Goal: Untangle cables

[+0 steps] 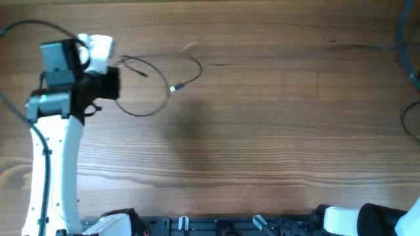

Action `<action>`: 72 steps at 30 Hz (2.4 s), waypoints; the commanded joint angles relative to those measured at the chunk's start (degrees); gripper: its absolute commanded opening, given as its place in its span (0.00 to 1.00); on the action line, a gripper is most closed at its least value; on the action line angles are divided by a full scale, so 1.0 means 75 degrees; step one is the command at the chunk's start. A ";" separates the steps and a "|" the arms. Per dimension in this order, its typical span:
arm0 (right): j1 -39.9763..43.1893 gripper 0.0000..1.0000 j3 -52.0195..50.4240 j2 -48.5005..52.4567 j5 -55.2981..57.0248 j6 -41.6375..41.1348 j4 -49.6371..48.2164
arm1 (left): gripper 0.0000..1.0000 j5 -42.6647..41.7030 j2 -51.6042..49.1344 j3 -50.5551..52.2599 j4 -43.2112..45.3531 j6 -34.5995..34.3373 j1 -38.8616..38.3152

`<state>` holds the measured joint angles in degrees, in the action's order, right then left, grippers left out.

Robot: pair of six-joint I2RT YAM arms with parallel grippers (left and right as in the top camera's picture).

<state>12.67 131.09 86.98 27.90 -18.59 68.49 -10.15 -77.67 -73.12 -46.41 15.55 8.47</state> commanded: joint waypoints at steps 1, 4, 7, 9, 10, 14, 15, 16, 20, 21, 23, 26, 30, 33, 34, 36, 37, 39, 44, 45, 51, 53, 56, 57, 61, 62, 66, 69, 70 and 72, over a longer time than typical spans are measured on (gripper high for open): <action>0.1017 0.04 0.0079 -0.0125 0.0370 -0.0356 -0.0096 | 0.04 0.0886 0.0157 0.0006 0.0035 -0.1431 0.0787; 0.1711 0.04 0.0079 -0.0125 -0.1186 -0.0597 -0.0169 | 0.04 0.0874 0.0157 0.0006 0.0035 -0.1772 0.1023; 0.1871 0.04 0.0076 -0.0111 -0.2416 -0.0277 -0.0699 | 0.04 -0.0364 0.0157 0.0006 0.0015 -0.1740 0.0793; 0.1871 0.04 0.0079 -0.0067 -0.2419 -0.0154 -0.1119 | 0.04 -0.0807 0.0157 0.0006 -0.0143 -0.1702 0.0466; 0.1871 0.04 0.0076 -0.0026 -0.2433 -0.0143 -0.1309 | 0.04 -0.0988 0.0157 0.0006 -0.0239 -0.1655 0.0265; 0.1874 0.04 0.0076 0.0396 -0.4657 -0.0006 -0.2270 | 0.04 -0.1384 0.0154 0.0006 -0.0568 -0.1032 -0.1064; 0.1874 0.04 0.0076 0.0527 -0.5540 0.0481 -0.2591 | 0.04 -0.1387 0.0154 0.0006 -0.0629 -0.0743 -0.1457; 0.1874 0.04 0.0076 0.0615 -0.6033 0.0839 -0.2809 | 0.04 -0.1387 0.0154 0.0006 -0.0659 -0.0554 -0.1716; 0.2224 0.04 0.0076 0.1119 -0.6525 0.1679 -0.3453 | 0.04 -0.1329 0.0114 0.0006 -0.0734 0.0210 -0.3241; 0.2445 0.04 0.0076 0.1236 -0.6499 0.1676 -0.3526 | 0.04 -0.1317 0.0090 0.0006 -0.0734 0.0350 -0.3494; 0.3235 0.04 0.0076 0.1550 -0.6505 0.1428 -0.3587 | 0.04 -0.1241 -0.0020 0.0006 -0.0714 0.0504 -0.3949; 0.4447 0.04 0.0073 0.1958 -0.6653 0.0484 -0.3485 | 0.04 -0.1244 -0.0204 0.0006 -0.0711 0.0504 -0.4118; 0.5703 0.04 0.0058 0.2602 -0.7930 0.0184 -0.3363 | 0.04 -0.1244 -0.0408 0.0006 -0.0708 0.0501 -0.4115; 0.5971 0.04 -0.0108 0.3232 -0.6228 -0.1396 -0.2291 | 0.04 -0.1250 -0.0420 0.0006 -0.0711 0.0490 -0.4115; 0.5971 0.07 -0.0152 0.3453 -0.5779 -0.1705 -0.1877 | 0.04 -0.1268 -0.0420 0.0006 -0.0711 0.0460 -0.4115; 0.5936 0.19 -0.0160 0.4162 -0.4896 -0.3212 -0.0764 | 0.04 -0.1684 -0.0420 0.0006 -0.0717 0.0440 -0.4115; 0.5936 0.32 -0.0160 0.4409 -0.4718 -0.3745 -0.0294 | 0.04 -0.1801 -0.0420 0.0006 -0.0717 0.0437 -0.4115; 0.5942 0.31 -0.0160 0.5068 -0.4293 -0.4683 0.0959 | 0.04 -0.1818 -0.0420 0.0006 -0.0778 0.0344 -0.4115; 0.5907 0.21 -0.0160 0.5403 -0.4634 -0.4648 0.2390 | 0.04 -0.1818 -0.0420 0.0006 -0.0915 0.0239 -0.4115; 0.5904 0.19 -0.0160 0.5403 -0.5074 -0.4170 0.2454 | 0.04 -0.1818 -0.0420 0.0006 -0.0944 0.0242 -0.4115; 0.5190 0.19 -0.0187 0.5403 -0.8335 0.1792 0.3162 | 0.12 -0.1818 -0.0420 0.0006 -0.0947 0.0239 -0.4115; 0.4421 0.21 -0.0481 0.5356 -0.8335 0.2148 0.3162 | 0.14 -0.2022 -0.0417 0.0006 -0.1052 0.0242 -0.4115; 0.2949 0.13 -0.0714 0.5356 -0.8332 0.3092 0.3162 | 0.04 -0.2503 -0.0417 0.0006 -0.1105 0.0297 -0.4115; 0.2194 0.13 -0.0714 0.5286 -0.8262 0.3363 0.3159 | 0.04 -0.2498 -0.0417 0.0006 -0.1078 0.0294 -0.4115; -0.0248 0.17 -0.0714 0.4657 -0.6904 0.3631 0.3159 | 0.36 -0.1151 -0.0221 -0.0009 -0.0950 -0.0350 -0.4062; -0.0866 0.18 -0.0714 0.4479 -0.6543 0.3634 0.3159 | 0.33 -0.0329 -0.0067 -0.0067 -0.0781 -0.1230 -0.3946; -0.2961 0.21 -0.0714 0.4033 -0.5694 0.3424 0.3159 | 0.29 0.0370 0.1035 -0.0589 -0.0699 -0.3418 -0.2471; -0.4412 0.21 -0.0714 0.3943 -0.5155 0.3261 0.3159 | 0.81 0.0373 0.2049 -0.0597 -0.0947 -0.3625 -0.0769; -0.4873 0.22 -0.0714 0.3943 -0.4975 0.3264 0.3156 | 0.84 0.0370 0.2311 -0.0597 -0.1116 -0.3745 -0.0187; -0.5936 0.23 -0.0714 0.3943 -0.4529 0.3276 0.3060 | 0.84 0.0370 0.2710 -0.0597 -0.1582 -0.3809 0.0941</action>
<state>-25.08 125.75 117.84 -11.68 6.28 92.09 -8.16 -60.27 -76.90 -55.57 -10.04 7.60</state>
